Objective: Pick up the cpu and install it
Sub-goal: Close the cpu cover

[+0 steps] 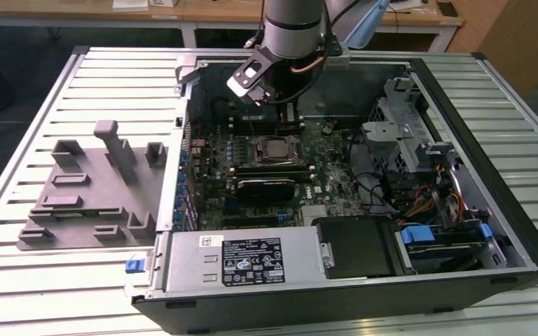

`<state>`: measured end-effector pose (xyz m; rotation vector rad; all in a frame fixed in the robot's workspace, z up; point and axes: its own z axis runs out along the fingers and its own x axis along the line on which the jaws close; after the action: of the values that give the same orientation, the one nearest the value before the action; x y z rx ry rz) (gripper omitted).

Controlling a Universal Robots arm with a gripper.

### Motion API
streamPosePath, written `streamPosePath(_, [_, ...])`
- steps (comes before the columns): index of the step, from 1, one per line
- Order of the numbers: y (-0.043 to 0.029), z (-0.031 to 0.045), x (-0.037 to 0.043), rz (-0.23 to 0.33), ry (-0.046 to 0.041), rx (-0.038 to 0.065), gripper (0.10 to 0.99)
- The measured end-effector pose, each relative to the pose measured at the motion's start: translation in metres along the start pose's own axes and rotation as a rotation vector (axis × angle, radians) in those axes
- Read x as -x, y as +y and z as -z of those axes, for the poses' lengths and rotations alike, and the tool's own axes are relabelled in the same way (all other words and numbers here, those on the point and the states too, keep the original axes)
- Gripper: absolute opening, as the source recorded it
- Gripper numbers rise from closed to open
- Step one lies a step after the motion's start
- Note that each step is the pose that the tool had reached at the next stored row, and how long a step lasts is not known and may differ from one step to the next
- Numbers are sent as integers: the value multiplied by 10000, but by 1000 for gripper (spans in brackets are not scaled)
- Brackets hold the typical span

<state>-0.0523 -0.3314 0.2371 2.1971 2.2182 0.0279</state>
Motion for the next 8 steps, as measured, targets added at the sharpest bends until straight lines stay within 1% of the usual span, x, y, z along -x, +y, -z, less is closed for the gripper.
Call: streamPosePath(8, [-213, 6, -2, -1, -1, 0, 106])
